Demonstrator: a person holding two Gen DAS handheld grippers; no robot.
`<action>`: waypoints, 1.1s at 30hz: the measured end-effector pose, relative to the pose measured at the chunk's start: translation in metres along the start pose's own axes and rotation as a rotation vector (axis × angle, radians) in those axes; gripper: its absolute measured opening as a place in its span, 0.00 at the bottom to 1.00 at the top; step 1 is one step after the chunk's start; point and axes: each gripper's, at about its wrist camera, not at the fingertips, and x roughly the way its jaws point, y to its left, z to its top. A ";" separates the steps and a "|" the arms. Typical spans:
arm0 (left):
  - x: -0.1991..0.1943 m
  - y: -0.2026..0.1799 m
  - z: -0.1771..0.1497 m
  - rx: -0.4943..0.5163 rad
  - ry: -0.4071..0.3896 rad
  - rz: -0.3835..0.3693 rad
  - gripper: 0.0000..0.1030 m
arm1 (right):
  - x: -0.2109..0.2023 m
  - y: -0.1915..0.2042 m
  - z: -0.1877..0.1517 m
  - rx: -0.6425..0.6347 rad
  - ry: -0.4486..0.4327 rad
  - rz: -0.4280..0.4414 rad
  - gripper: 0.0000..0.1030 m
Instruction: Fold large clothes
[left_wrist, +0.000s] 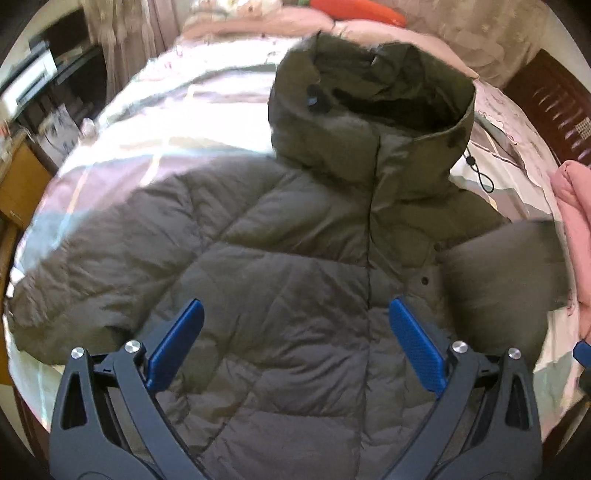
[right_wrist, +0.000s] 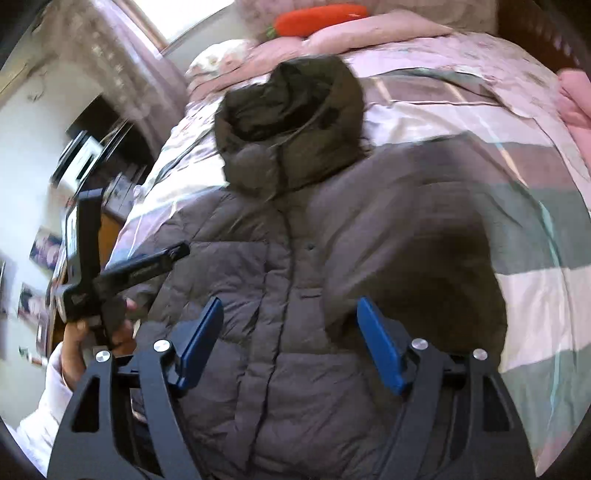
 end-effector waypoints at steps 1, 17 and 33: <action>0.005 0.000 0.000 -0.006 0.018 -0.014 0.98 | -0.003 -0.012 0.002 0.071 -0.009 0.053 0.79; 0.017 -0.028 -0.008 -0.007 0.068 0.098 0.98 | 0.091 0.042 0.022 0.037 0.080 0.274 0.22; 0.090 -0.050 -0.043 0.021 0.435 -0.077 0.67 | 0.068 -0.089 -0.005 0.649 0.110 -0.199 0.99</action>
